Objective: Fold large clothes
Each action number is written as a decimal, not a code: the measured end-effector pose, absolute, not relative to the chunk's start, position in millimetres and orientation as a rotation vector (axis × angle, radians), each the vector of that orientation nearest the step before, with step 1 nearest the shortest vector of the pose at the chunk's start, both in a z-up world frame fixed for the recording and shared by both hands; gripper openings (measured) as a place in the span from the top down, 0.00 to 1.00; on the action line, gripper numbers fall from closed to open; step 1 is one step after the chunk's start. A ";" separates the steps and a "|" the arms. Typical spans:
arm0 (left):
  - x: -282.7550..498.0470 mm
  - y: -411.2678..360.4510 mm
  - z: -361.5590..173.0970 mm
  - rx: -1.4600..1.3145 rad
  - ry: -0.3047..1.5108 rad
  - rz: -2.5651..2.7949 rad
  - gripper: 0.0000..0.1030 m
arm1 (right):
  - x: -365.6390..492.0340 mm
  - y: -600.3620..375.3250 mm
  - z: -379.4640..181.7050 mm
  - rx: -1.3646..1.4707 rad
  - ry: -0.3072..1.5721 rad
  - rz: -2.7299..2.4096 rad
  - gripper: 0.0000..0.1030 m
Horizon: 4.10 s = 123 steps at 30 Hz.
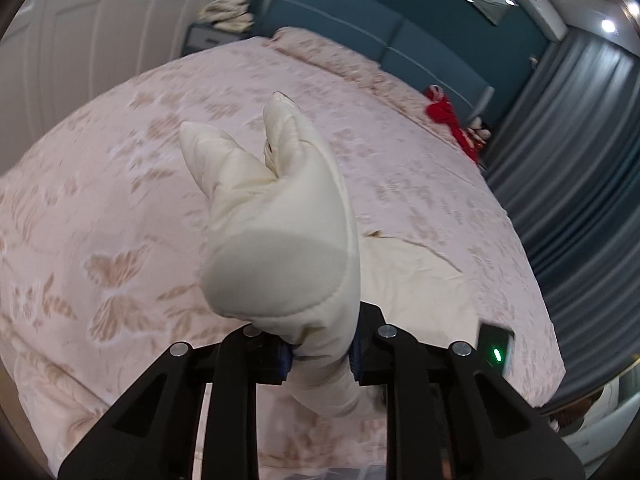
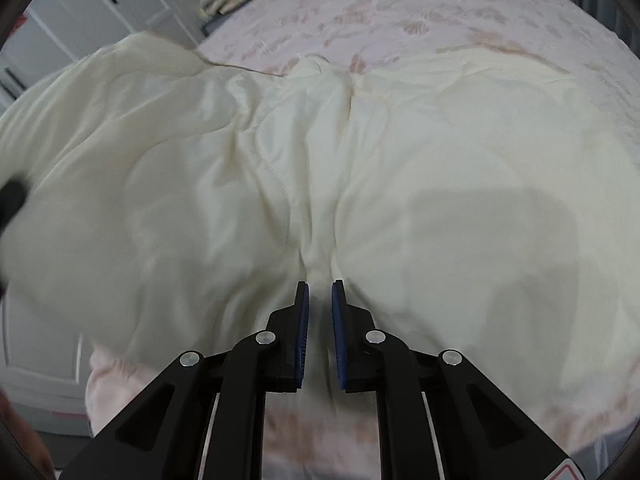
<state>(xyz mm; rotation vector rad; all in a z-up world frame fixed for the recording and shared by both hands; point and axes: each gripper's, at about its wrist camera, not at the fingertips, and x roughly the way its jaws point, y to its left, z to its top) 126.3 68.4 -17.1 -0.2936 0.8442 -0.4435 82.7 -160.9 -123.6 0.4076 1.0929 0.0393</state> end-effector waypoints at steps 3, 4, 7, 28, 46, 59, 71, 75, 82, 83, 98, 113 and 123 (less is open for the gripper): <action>119.6 47.8 -2.8 -0.240 0.826 -0.471 0.81 | 53.5 -163.9 -117.3 0.400 1.094 0.063 0.90; 116.2 42.6 -0.2 -0.228 0.822 -0.479 0.81 | 48.9 -163.8 -119.9 0.399 1.102 0.067 0.90; 106.9 17.9 9.3 -0.175 0.810 -0.518 0.81 | 43.1 -163.6 -136.4 0.396 1.122 0.073 0.93; 67.6 -152.2 -33.6 0.154 0.952 -0.653 0.81 | -33.4 -272.6 -124.4 0.567 1.093 -0.072 0.96; 45.2 -198.8 -92.8 0.287 1.016 -0.635 0.62 | -75.2 -331.3 -90.9 0.596 1.036 -0.193 0.88; 51.3 -82.0 -83.5 0.220 1.046 -0.470 0.11 | 28.7 -335.6 -2.0 0.511 0.879 -0.103 0.44; 60.6 -59.9 -126.3 0.182 1.107 -0.412 0.12 | 103.7 -299.5 -40.0 0.528 1.079 -0.061 0.64; 67.7 -58.9 -132.8 0.166 1.128 -0.404 0.13 | 105.5 -296.6 -37.2 0.503 1.070 -0.036 0.89; 76.2 -49.6 -131.8 0.111 1.151 -0.391 0.22 | 61.7 -323.8 11.9 0.537 0.897 -0.034 0.91; 76.9 -49.6 -130.2 0.103 1.151 -0.394 0.22 | 55.4 -328.9 10.1 0.535 0.898 -0.055 0.91; 72.8 -71.6 -125.9 0.184 1.141 -0.382 0.22 | 12.4 -373.1 -93.0 0.609 1.000 -0.225 0.91; 71.0 -68.1 -53.6 0.012 1.058 -0.506 0.24 | 22.3 -376.2 -124.6 0.636 1.041 -0.212 0.85; 105.1 -118.9 -74.1 0.053 1.089 -0.496 0.24 | 6.0 -398.3 -96.2 0.776 0.963 -0.195 0.51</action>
